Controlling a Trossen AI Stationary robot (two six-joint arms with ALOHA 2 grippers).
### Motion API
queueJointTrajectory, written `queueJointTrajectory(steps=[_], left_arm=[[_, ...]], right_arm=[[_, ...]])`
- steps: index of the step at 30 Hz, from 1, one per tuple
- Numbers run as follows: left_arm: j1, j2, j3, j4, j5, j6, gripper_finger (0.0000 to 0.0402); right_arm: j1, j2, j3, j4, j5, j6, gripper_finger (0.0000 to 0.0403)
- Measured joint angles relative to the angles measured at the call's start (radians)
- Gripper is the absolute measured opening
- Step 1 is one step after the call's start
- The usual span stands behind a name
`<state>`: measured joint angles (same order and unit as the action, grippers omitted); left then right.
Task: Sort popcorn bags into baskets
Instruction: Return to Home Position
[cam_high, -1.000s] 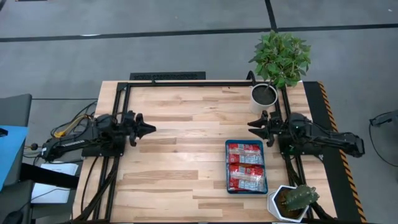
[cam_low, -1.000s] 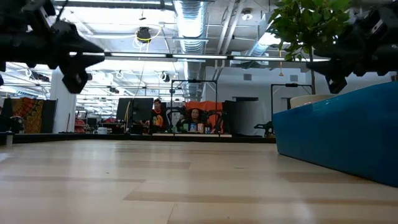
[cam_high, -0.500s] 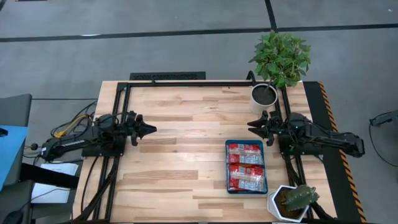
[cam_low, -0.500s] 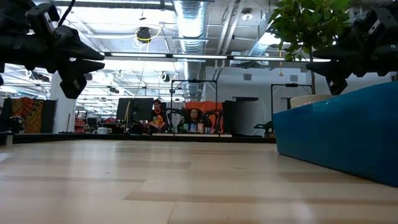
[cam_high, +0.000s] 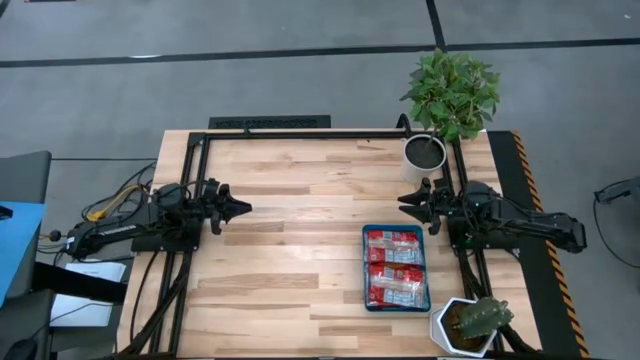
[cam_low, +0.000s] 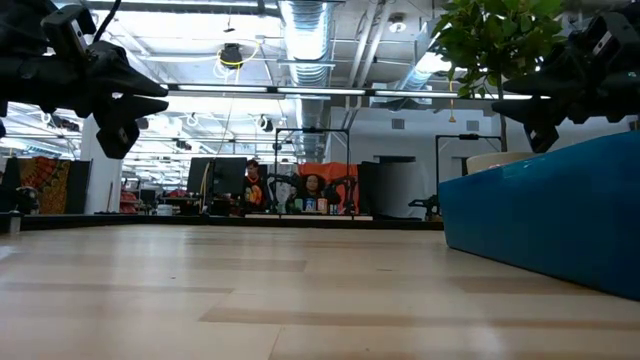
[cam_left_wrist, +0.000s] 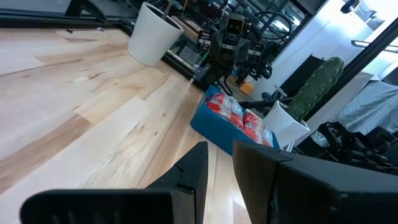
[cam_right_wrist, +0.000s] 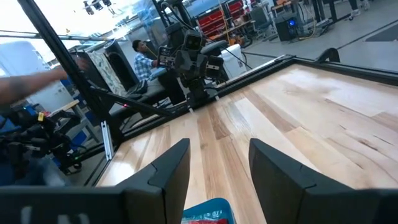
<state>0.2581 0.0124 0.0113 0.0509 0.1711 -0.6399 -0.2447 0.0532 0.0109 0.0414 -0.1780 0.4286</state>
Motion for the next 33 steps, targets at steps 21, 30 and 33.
queueJointTrajectory(steps=[21,30,33], left_arm=[[0.0,0.0,0.0,0.0,0.0,0.0,0.0064],[0.0,0.0,0.0,0.0,0.0,0.0,0.0064],[0.0,0.0,0.0,0.0,0.0,0.0,0.0064]], right_arm=[[0.0,0.0,-0.001,-0.001,-0.001,-0.002,0.018],[0.0,0.0,-0.001,-0.001,-0.001,-0.002,0.0189],[0.0,0.0,-0.001,-0.001,-0.001,-0.002,0.019]])
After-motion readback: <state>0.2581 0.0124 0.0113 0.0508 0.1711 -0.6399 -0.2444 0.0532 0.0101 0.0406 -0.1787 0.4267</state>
